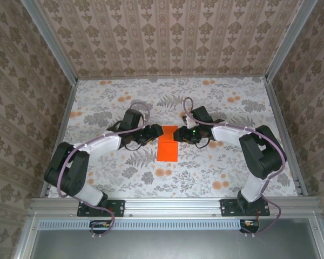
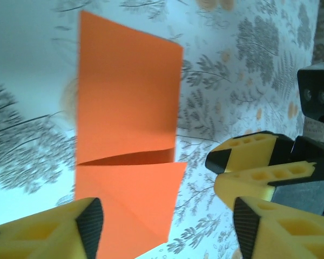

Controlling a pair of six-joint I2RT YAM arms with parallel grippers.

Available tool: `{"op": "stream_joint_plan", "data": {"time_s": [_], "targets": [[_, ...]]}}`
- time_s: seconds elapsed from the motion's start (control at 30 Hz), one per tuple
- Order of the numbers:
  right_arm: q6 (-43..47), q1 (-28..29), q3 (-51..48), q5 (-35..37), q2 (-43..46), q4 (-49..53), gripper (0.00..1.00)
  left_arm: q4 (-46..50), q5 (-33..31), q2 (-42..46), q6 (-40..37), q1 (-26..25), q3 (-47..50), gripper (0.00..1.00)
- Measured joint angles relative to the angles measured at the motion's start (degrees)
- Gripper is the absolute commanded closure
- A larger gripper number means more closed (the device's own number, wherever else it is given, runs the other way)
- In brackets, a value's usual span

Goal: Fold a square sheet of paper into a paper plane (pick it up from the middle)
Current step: Fold the triangle a second time at the center of the table, then turn over the paper at the center of the table.

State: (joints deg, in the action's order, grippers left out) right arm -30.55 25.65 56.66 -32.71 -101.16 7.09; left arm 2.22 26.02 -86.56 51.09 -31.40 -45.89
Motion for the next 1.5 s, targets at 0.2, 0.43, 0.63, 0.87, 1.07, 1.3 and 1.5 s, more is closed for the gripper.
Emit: {"op": "stream_joint_plan", "data": {"time_s": [0.2, 0.43, 0.63, 0.87, 1.07, 1.3, 1.5], "targets": [[4.07, 0.0, 3.43, -3.67, -4.83, 1.31, 0.57, -0.33, -0.83, 1.75, 2.49, 0.28, 4.76, 0.19], [6.62, -0.13, 4.15, -3.76, -6.58, 2.62, 0.57, -2.1, -0.46, 1.79, 3.63, 0.31, 5.75, 0.16], [7.89, -0.42, 4.15, -2.69, -6.6, 3.8, 0.51, -3.19, 0.31, 0.33, 3.8, -0.46, 5.73, 0.15], [7.93, -0.92, 4.15, -1.18, -6.6, 3.85, 0.51, -5.53, 1.79, -1.53, 4.0, -1.53, 5.68, 0.17], [8.31, -0.92, 4.15, -2.47, -6.6, 3.8, 0.61, -7.76, 2.91, -2.86, 4.81, -1.64, 5.64, 0.2], [9.2, -0.92, 4.15, -4.22, -6.6, 3.85, 0.75, -10.73, 4.44, -4.61, 6.05, -1.64, 5.64, 0.26], [9.64, -0.92, 4.33, -5.49, -7.34, 4.07, 0.79, -12.59, 5.46, -6.03, 6.86, -1.75, 5.64, 0.29]]}}
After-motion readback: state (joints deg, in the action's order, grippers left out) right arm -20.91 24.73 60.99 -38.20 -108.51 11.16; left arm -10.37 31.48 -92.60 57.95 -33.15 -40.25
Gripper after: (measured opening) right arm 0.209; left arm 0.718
